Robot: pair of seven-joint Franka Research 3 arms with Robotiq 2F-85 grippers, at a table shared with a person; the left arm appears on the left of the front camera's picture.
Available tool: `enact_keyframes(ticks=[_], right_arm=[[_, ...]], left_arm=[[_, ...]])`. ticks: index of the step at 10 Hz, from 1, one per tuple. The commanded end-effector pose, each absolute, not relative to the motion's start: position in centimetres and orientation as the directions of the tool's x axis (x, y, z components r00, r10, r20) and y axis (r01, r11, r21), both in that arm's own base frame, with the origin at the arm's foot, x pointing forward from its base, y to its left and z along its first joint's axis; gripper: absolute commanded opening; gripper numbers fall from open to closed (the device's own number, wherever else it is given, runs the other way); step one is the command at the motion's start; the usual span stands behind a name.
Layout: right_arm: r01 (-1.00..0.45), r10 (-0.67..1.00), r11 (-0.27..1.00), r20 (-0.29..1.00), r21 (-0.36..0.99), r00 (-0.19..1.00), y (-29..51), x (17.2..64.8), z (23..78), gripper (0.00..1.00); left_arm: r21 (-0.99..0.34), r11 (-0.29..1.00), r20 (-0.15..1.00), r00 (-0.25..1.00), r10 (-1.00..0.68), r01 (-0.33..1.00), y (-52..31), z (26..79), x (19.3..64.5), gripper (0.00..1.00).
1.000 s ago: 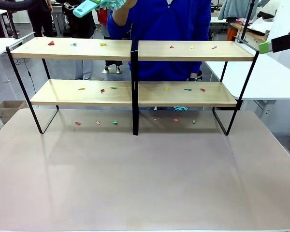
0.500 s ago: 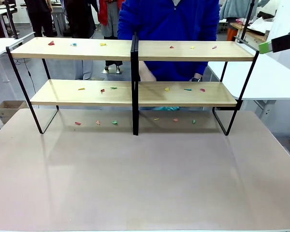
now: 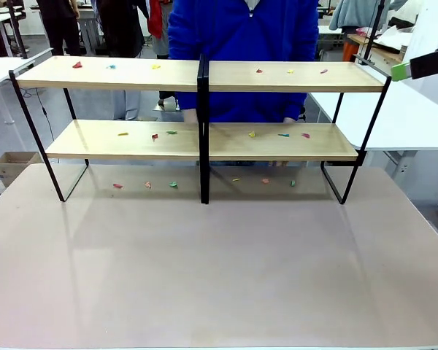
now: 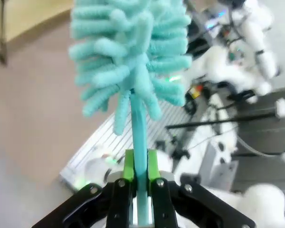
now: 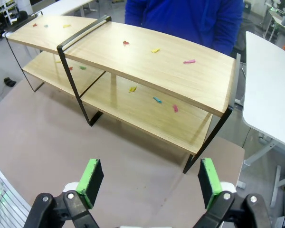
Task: Clean the shelves.
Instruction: Pick up the Duster when the human hands it over.
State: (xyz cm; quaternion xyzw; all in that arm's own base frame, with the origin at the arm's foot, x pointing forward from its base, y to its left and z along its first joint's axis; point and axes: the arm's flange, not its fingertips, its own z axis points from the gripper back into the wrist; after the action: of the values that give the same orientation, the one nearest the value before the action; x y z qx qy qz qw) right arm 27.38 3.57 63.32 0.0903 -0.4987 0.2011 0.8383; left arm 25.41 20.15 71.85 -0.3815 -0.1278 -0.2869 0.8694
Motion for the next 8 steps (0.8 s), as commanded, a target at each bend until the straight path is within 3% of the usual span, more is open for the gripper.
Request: enact_keyframes(ticks=[1,2,3,4,8], right_arm=[[-0.432,0.244,0.901,0.874,-0.044,0.421,3.6,27.4,63.4,1.0],[-0.432,0.244,0.901,0.874,-0.044,0.421,3.6,27.4,63.4,1.0],[-0.432,0.244,0.901,0.874,-0.044,0.421,3.6,27.4,63.4,1.0],[-0.432,0.244,0.901,0.874,-0.044,0.421,3.6,27.4,63.4,1.0],[-0.432,0.244,0.901,0.874,-0.044,0.421,3.6,27.4,63.4,1.0]], left_arm=[[-0.55,0.568,0.488,0.787,-0.376,0.613,20.1,67.8,23.2,0.0],[-0.537,0.589,0.537,0.783,-0.313,0.604,20.7,67.1,22.6,0.0],[-0.546,0.62,0.624,0.767,-0.147,0.563,20.6,67.4,23.8,0.0],[-0.563,0.577,0.475,0.803,-0.36,0.591,22.4,68.1,22.8,0.0],[-0.563,0.577,0.475,0.803,-0.36,0.591,22.4,68.1,22.8,0.0]])
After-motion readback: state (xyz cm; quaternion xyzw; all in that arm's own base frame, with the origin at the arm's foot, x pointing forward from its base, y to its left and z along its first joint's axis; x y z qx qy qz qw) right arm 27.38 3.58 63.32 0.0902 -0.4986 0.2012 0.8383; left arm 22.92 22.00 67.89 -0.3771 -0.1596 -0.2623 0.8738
